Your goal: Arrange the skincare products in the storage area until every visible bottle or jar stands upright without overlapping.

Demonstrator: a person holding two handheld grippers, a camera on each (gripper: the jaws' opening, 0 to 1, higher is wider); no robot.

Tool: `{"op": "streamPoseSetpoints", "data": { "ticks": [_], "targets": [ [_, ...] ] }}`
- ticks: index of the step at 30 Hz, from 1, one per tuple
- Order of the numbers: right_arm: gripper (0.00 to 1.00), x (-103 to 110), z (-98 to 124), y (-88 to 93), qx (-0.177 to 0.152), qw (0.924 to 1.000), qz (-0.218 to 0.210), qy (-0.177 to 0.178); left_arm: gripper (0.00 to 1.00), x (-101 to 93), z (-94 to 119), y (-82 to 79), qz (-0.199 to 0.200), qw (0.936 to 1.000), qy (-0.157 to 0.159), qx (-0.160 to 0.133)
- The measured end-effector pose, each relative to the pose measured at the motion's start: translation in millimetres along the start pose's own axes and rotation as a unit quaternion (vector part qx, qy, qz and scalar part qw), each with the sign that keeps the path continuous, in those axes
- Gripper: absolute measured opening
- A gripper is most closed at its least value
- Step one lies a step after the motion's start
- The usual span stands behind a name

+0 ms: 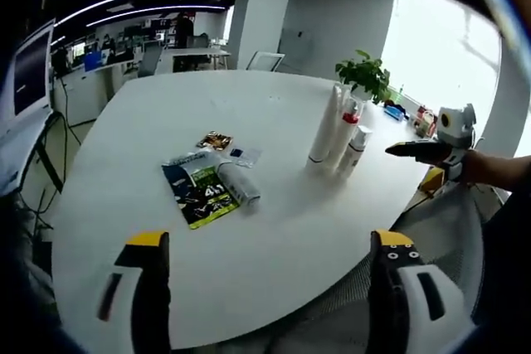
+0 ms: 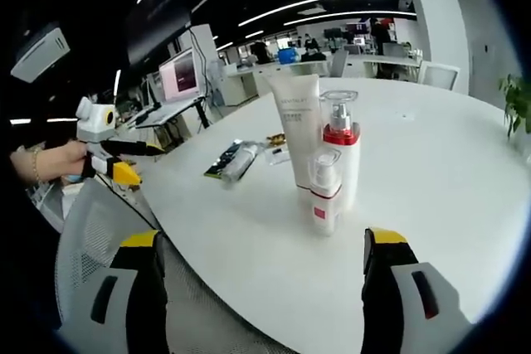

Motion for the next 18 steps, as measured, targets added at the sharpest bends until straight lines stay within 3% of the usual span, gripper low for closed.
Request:
{"op": "streamPoseSetpoints", "data": {
  "ticks": [18],
  "targets": [
    [0.98,2,-1,2.1,0.005,1.0000,0.005,-0.006,0.90,5.4,-19,-5.3,0.006,0.9994,-0.018,0.030]
  ]
}}
Point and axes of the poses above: the point that each gripper's makers call its tool centre point, and the gripper's own axes: z roughly backward along the fingers, x roughly to its left, y roughly out of its underside, the point moved 7 cm from there along z, roughly backward along the fingers, and after that the axes turned 1 degree about z, right-handed, at the moved point
